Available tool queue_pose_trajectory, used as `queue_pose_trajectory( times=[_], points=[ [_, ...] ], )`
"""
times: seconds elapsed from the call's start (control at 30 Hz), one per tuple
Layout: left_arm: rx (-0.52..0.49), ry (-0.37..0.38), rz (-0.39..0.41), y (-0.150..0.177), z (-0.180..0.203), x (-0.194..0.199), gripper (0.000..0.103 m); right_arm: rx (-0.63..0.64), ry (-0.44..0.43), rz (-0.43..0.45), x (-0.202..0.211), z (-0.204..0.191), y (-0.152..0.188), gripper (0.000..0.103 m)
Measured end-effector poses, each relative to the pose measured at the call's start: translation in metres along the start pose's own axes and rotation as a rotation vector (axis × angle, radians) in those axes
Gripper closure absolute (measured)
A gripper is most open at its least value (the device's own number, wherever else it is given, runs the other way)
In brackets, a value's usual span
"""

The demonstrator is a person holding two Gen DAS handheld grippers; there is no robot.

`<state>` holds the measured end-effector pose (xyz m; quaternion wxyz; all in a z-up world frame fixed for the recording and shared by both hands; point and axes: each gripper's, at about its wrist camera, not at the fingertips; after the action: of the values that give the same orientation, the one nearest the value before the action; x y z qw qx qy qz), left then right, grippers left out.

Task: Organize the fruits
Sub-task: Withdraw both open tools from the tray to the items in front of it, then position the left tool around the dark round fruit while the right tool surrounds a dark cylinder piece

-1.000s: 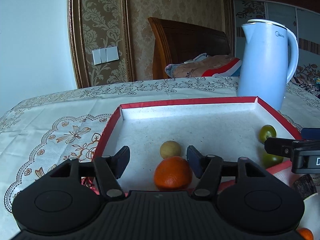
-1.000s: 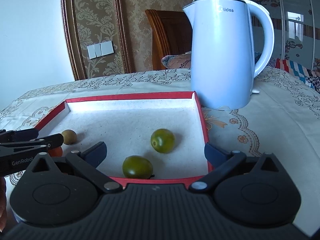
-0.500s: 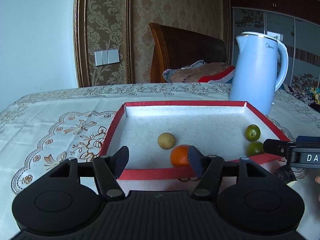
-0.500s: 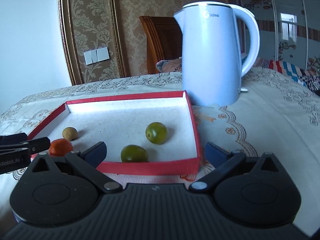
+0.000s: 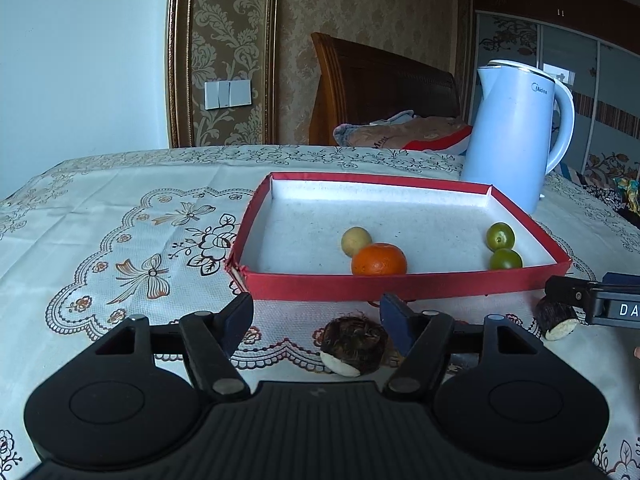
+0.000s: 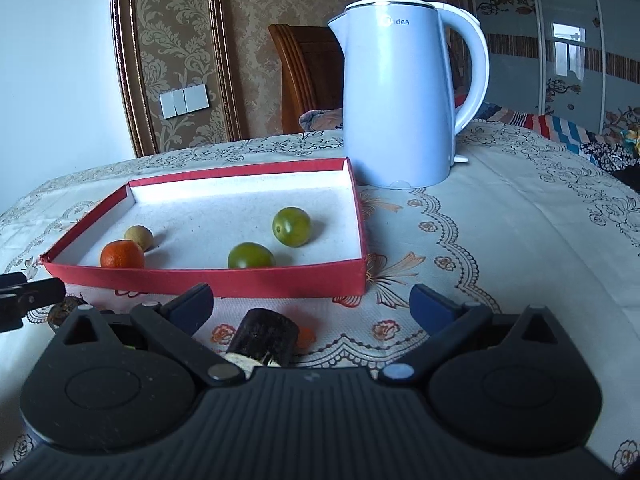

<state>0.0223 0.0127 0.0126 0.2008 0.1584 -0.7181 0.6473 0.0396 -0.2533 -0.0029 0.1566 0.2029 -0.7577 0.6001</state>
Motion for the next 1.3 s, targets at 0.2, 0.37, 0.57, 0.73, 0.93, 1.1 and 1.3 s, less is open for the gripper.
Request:
queue_pose_trajectory(
  times=[0.2,0.37,0.57,0.73,0.93,1.1,1.3],
  points=[
    [0.02,0.016,-0.025,0.008,-0.008,0.004,0.033,0.02,0.038,-0.025,-0.004,-0.001,0.002,0.0],
    [0.048,0.029,-0.026,0.012,-0.014,0.008,0.033,0.044,0.072,-0.051,-0.005,-0.002,0.005,0.0],
    [0.057,0.031,-0.039,0.012,-0.014,0.006,0.033,0.073,0.048,-0.128,-0.015,-0.006,0.008,0.0],
    [0.066,0.032,-0.039,0.012,-0.016,0.007,0.033,0.084,0.07,-0.167,-0.022,-0.008,0.01,0.0],
    [0.095,0.035,-0.04,0.012,-0.022,0.009,0.033,0.08,0.067,-0.171,-0.023,-0.007,0.01,0.0],
    [0.109,0.041,-0.042,0.015,-0.025,0.011,0.033,0.08,0.065,-0.175,-0.023,-0.007,0.01,0.0],
    [0.053,0.023,-0.05,0.015,-0.016,0.008,0.033,0.073,0.09,-0.164,-0.02,-0.006,0.01,0.0]
  ],
)
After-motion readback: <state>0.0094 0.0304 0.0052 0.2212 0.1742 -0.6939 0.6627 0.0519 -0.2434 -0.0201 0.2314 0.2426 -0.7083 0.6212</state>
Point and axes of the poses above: each gripper's, at about its wrist camera, not at the fingertips, and x roughly against the way its jaws point, z to its right, y to its underside, and after that the axes turned 8 degrees about -x, right-handed
